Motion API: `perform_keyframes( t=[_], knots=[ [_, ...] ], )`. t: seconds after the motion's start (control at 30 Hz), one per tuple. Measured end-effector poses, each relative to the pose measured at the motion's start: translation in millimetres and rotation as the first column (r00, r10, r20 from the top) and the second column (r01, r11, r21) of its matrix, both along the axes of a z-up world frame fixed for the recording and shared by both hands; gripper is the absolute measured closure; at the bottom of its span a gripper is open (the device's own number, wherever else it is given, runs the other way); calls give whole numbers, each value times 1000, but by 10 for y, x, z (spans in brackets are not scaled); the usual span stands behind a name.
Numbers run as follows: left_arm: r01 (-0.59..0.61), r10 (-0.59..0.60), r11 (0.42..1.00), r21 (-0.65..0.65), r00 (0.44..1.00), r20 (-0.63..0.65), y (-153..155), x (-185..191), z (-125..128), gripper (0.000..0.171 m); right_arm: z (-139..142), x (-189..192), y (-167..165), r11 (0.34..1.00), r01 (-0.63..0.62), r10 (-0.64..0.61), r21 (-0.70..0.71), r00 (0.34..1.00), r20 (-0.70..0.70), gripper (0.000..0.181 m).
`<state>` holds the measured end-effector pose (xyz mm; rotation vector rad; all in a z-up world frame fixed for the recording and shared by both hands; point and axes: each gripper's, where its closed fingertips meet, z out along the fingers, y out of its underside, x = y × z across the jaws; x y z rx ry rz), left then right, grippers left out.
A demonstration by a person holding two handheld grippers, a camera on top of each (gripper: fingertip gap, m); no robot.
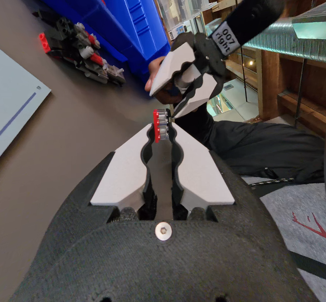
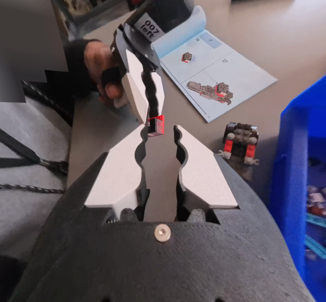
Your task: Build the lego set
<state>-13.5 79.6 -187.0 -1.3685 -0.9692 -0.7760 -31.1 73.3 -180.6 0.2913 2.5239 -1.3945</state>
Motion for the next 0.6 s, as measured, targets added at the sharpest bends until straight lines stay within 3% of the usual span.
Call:
perform_keyframes(
  t=[0.13, 0.3, 0.6],
  knots=[
    [7, -6, 1000, 17, 998, -60, 1, 4, 76, 157, 98, 61, 20, 989, 126, -106, -79, 970, 220, 144],
    [15, -12, 1000, 22, 986, -165, 24, 27, 179, 157, 147, 59, 32, 944, 293, -209, -150, 884, 418, 135],
    [2, 2, 1000, 12, 955, -296, 11, 32, 307, 157, 251, 52, 5, 879, 392, -210, -272, 830, 517, 136]
  ],
)
